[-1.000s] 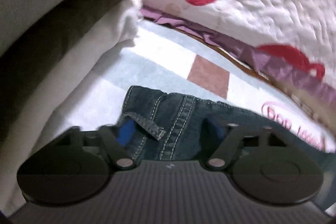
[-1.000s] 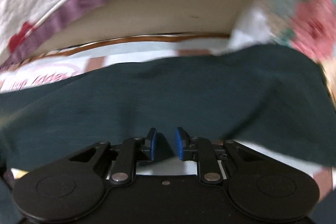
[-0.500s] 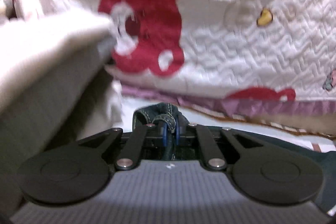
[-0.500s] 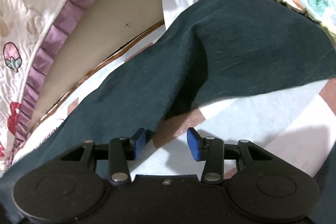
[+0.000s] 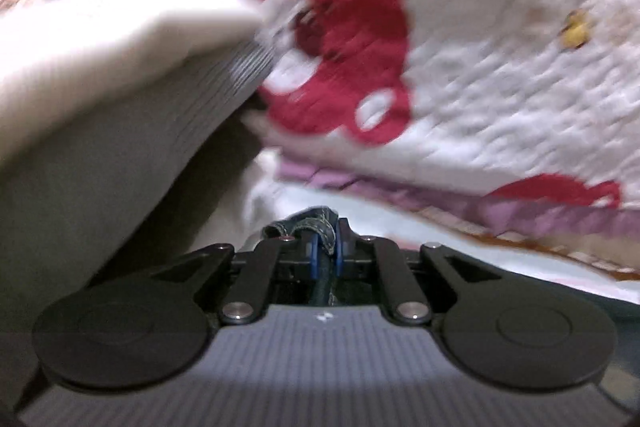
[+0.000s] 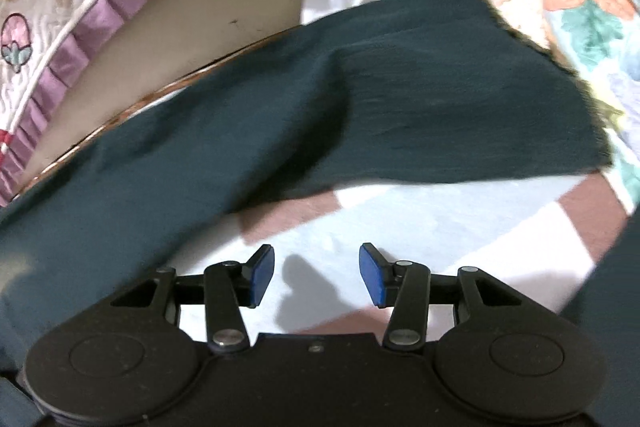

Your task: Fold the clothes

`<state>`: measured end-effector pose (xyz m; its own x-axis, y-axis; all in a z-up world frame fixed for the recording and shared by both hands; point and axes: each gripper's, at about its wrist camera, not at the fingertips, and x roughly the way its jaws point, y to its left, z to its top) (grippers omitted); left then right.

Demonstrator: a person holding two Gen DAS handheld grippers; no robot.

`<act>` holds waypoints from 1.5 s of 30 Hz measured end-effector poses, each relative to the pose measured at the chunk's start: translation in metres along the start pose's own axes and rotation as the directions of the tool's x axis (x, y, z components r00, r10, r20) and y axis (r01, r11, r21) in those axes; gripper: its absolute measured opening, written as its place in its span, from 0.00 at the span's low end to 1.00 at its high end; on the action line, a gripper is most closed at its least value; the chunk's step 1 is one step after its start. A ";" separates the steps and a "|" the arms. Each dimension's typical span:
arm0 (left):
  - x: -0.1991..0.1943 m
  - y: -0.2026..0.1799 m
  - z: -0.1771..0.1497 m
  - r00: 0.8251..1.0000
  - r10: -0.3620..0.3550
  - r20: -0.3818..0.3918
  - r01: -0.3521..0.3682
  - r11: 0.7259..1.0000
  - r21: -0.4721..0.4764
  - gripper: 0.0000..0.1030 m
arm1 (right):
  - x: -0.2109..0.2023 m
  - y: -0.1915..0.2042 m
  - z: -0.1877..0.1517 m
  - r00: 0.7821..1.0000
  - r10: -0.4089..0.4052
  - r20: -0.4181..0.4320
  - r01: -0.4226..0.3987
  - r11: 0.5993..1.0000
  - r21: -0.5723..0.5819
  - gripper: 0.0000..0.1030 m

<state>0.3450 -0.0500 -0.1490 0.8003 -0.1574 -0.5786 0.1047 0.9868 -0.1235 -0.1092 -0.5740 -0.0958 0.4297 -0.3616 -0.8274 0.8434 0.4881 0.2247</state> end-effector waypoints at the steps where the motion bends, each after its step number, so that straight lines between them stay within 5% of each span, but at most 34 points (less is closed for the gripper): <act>1: 0.003 0.002 -0.001 0.999 0.002 -0.034 -0.002 1.000 -0.005 0.13 | -0.001 -0.006 0.000 1.000 -0.010 0.004 0.010 1.000 0.011 0.51; 4: 0.001 -0.002 0.001 0.995 -0.019 -0.096 0.020 1.000 0.011 0.21 | -0.004 -0.024 0.000 0.999 -0.046 0.022 0.045 0.997 0.067 0.51; 6: -0.012 -0.011 0.006 0.993 -0.059 -0.103 0.064 0.997 0.048 0.43 | -0.006 -0.036 0.001 0.997 -0.071 0.033 0.067 0.992 0.105 0.51; 10: -0.057 -0.043 0.005 0.979 -0.171 -0.107 0.183 0.977 0.110 0.51 | -0.012 -0.064 0.002 0.993 -0.088 0.076 0.069 0.973 0.222 0.51; 12: -0.078 -0.068 -0.001 0.957 -0.256 -0.134 0.274 0.950 0.147 0.57 | -0.016 -0.079 0.006 0.990 -0.088 0.110 0.053 0.955 0.292 0.52; 13: -0.086 -0.080 -0.006 0.938 -0.308 -0.158 0.333 0.929 0.160 0.57 | -0.016 -0.086 0.008 0.988 -0.091 0.123 0.047 0.947 0.319 0.52; 16: -0.105 -0.129 -0.029 0.821 -0.495 -0.285 0.558 0.800 0.220 0.62 | -0.016 -0.105 0.011 0.982 -0.101 0.159 0.031 0.920 0.391 0.53; 20: -0.129 -0.178 -0.073 0.698 -0.565 -0.440 0.710 0.626 0.323 0.62 | -0.011 -0.126 0.009 0.975 -0.118 0.189 0.013 0.878 0.478 0.53; 22: -0.135 -0.190 -0.093 0.666 -0.560 -0.492 0.740 0.574 0.349 0.62 | -0.008 -0.131 0.007 0.974 -0.129 0.186 0.023 0.874 0.486 0.53; 27: -0.141 -0.205 -0.124 0.670 -0.516 -0.534 0.738 0.540 0.405 0.62 | 0.000 -0.136 0.008 0.964 -0.139 0.227 0.013 0.876 0.482 0.61; 32: -0.134 -0.203 -0.131 0.688 -0.501 -0.525 0.721 0.551 0.420 0.64 | 0.019 -0.131 0.035 0.944 -0.199 0.264 0.050 0.875 0.482 0.74; 34: -0.127 -0.199 -0.128 0.687 -0.502 -0.526 0.721 0.563 0.405 0.64 | 0.025 -0.124 0.040 0.937 -0.218 0.274 0.070 0.882 0.465 0.57; 35: -0.124 -0.198 -0.127 0.686 -0.500 -0.528 0.721 0.565 0.401 0.64 | 0.024 -0.124 0.044 0.936 -0.215 0.279 0.064 0.882 0.467 0.14; 36: -0.122 -0.197 -0.126 0.686 -0.498 -0.530 0.720 0.568 0.398 0.64 | 0.022 -0.124 0.047 0.936 -0.209 0.284 0.055 0.881 0.470 0.05; 40: -0.117 -0.196 -0.123 0.673 -0.509 -0.537 0.731 0.571 0.374 0.64 | -0.006 -0.116 0.067 0.893 -0.194 0.405 0.012 0.912 0.411 0.04; 45: -0.121 -0.198 -0.122 0.660 -0.520 -0.542 0.744 0.552 0.377 0.65 | -0.050 -0.097 0.103 0.847 -0.201 0.493 0.070 0.960 0.271 0.02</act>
